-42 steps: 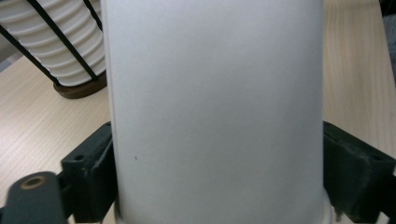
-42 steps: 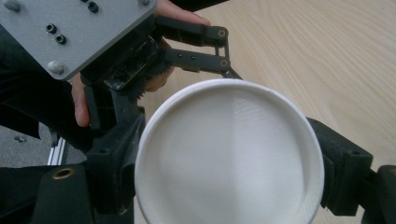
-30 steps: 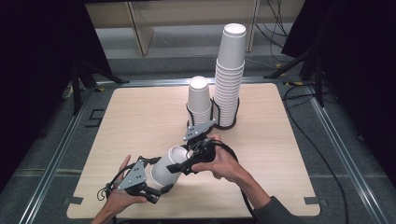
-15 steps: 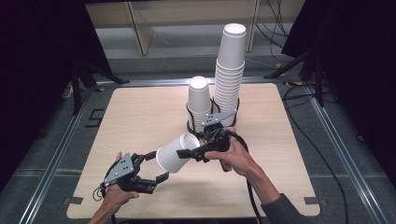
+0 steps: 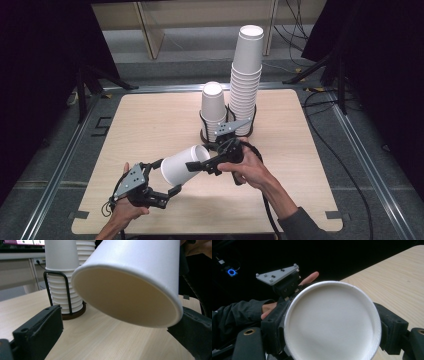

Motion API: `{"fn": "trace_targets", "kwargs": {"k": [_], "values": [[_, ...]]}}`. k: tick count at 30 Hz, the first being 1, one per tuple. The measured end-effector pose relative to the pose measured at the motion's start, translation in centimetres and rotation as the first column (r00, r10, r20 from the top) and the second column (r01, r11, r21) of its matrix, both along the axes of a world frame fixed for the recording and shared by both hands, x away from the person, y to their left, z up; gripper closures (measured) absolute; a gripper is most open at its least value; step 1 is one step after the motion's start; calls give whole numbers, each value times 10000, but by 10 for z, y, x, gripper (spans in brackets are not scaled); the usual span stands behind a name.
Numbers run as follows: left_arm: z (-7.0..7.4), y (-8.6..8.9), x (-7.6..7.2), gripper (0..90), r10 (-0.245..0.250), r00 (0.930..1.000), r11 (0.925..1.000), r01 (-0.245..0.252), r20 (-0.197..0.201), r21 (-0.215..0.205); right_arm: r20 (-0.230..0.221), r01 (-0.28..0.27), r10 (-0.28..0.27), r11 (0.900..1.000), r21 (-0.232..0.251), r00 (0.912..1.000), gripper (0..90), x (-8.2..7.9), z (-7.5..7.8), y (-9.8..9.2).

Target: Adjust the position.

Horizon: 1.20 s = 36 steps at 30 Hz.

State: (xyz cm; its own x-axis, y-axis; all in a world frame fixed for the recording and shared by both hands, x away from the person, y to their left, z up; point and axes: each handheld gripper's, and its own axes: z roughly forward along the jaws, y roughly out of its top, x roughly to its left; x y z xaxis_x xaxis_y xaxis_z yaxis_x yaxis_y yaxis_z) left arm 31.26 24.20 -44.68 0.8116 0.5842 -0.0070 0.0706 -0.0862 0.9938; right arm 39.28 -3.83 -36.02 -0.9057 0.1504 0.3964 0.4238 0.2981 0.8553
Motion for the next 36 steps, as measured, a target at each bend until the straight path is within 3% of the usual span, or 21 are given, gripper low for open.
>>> {"fn": "trace_targets", "kwargs": {"k": [7,8,10,11,16,22,23,26,27,30,32,33,34,35,36], "values": [[0,-1,-2,0,-164,9996,9999,163,226,58,-214,-232,234,9997,86,9995,246,0,-5,5],[0,-1,-2,0,-248,9992,9996,243,313,137,-404,-273,278,9995,146,9988,246,0,-6,6],[0,-1,-3,0,-294,9991,9995,292,311,76,-332,-301,307,9994,184,9990,246,0,-7,7],[0,-1,-3,0,-294,9991,9995,292,311,76,-601,-315,321,9995,97,9977,245,-1,-7,8],[0,1,-5,46,-712,9960,9974,704,548,161,-740,-499,517,9984,261,9959,246,-1,-10,11],[1,2,-5,81,-748,9964,9970,738,401,251,-601,-508,519,9985,190,9968,242,1,-13,11],[2,3,-5,94,-797,9963,9960,783,324,426,-680,-552,560,9984,136,9961,240,1,-13,11],[2,2,-4,126,-786,9966,9966,780,250,247,-646,-564,584,9979,323,9962,235,3,-15,11],[3,3,-4,136,-889,9958,9955,882,222,340,-517,-480,479,9988,10,9975,231,1,-12,10],[4,4,-4,153,-897,9959,9940,887,127,637,-166,-517,513,9984,-236,9985,226,0,-11,10],[4,4,-5,162,-978,9952,9915,967,93,866,339,-559,585,9959,-710,9977,193,-2,-9,10],[4,4,-5,162,-1044,9945,9903,1031,96,931,339,-559,585,9959,-710,9977,193,-2,-9,10],[4,4,-6,165,-1027,9947,9869,1018,7,1255,549,-463,530,9922,-1159,9971,178,-3,-7,9],[4,3,-6,166,-1009,9949,9823,1010,-86,1580,1110,-407,613,9830,-1791,9919,161,-5,-4,7],[4,3,-6,166,-1009,9949,9823,1010,-86,1580,1160,-269,516,9784,-2051,9919,157,-7,-3,6]]}}
